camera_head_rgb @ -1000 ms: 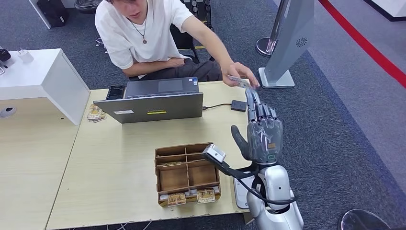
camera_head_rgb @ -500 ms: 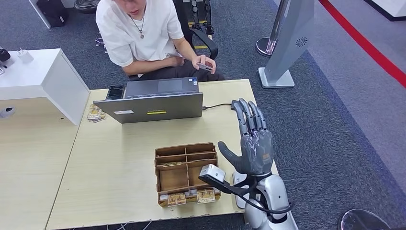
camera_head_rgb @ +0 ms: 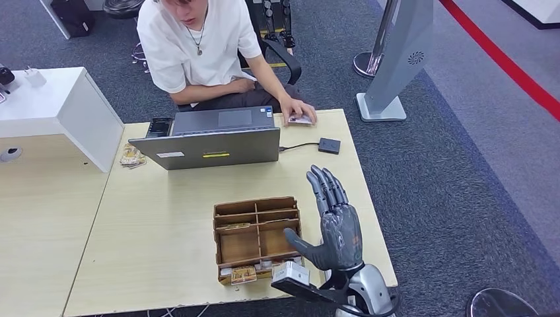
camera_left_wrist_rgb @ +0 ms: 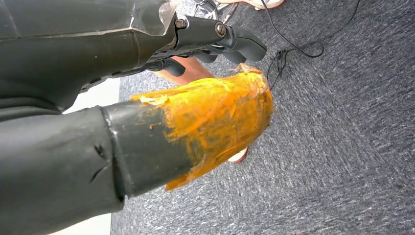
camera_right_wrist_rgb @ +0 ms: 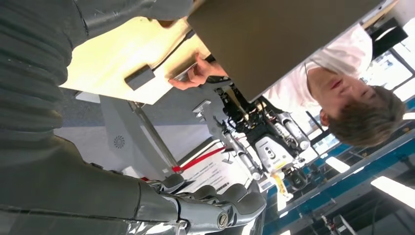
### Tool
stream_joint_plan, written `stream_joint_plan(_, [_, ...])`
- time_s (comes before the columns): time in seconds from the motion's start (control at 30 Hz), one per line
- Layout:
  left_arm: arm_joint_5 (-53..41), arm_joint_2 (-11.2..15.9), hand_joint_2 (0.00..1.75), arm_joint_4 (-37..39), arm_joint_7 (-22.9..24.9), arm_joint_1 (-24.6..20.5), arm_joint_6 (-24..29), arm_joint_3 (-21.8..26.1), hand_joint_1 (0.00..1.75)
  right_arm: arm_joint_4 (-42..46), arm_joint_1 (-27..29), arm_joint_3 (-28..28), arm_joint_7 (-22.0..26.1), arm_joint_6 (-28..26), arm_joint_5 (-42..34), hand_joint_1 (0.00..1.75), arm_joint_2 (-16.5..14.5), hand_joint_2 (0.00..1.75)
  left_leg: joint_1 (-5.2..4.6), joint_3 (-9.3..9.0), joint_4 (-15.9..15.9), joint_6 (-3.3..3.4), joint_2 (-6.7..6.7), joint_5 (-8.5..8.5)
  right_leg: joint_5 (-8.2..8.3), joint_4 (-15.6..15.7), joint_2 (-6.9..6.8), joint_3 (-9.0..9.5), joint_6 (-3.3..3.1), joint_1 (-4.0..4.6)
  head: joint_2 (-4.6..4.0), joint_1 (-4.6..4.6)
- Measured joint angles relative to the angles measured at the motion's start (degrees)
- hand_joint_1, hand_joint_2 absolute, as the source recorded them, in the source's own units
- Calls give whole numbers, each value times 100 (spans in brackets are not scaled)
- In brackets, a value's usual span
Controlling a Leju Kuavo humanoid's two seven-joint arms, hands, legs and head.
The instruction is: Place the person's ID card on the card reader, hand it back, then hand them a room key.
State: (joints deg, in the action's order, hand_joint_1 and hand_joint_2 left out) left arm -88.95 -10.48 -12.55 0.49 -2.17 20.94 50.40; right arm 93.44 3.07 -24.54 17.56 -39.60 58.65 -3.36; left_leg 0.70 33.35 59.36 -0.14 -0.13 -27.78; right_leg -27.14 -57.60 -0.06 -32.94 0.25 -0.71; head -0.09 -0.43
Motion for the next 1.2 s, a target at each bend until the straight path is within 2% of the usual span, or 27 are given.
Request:
stream_joint_plan(0.27, [-54, 62, 0, 0, 37, 1, -1, 0, 0, -37, 39, -338, 2, 48, -12, 0, 271, 175, 0, 0, 0, 0, 0, 0, 0, 0, 0, 0, 0, 0, 0, 1])
stream_joint_plan(0.53, [-79, 136, 0, 0, 80, 2, -7, -1, 0, -212, 3, -537, -85, 151, 101, 0, 404, 175, 0, 1, 0, 0, 0, 0, 0, 0, 0, 1, 0, 0, 0, 1])
stream_joint_plan(1.2, [-62, 143, 0, 1, -40, 2, -36, -2, 0, -1008, -514, -638, -720, 310, 1021, 3, 473, 175, 0, 1, 0, 0, 0, 0, 0, 0, 0, 1, 0, 0, 0, 1])
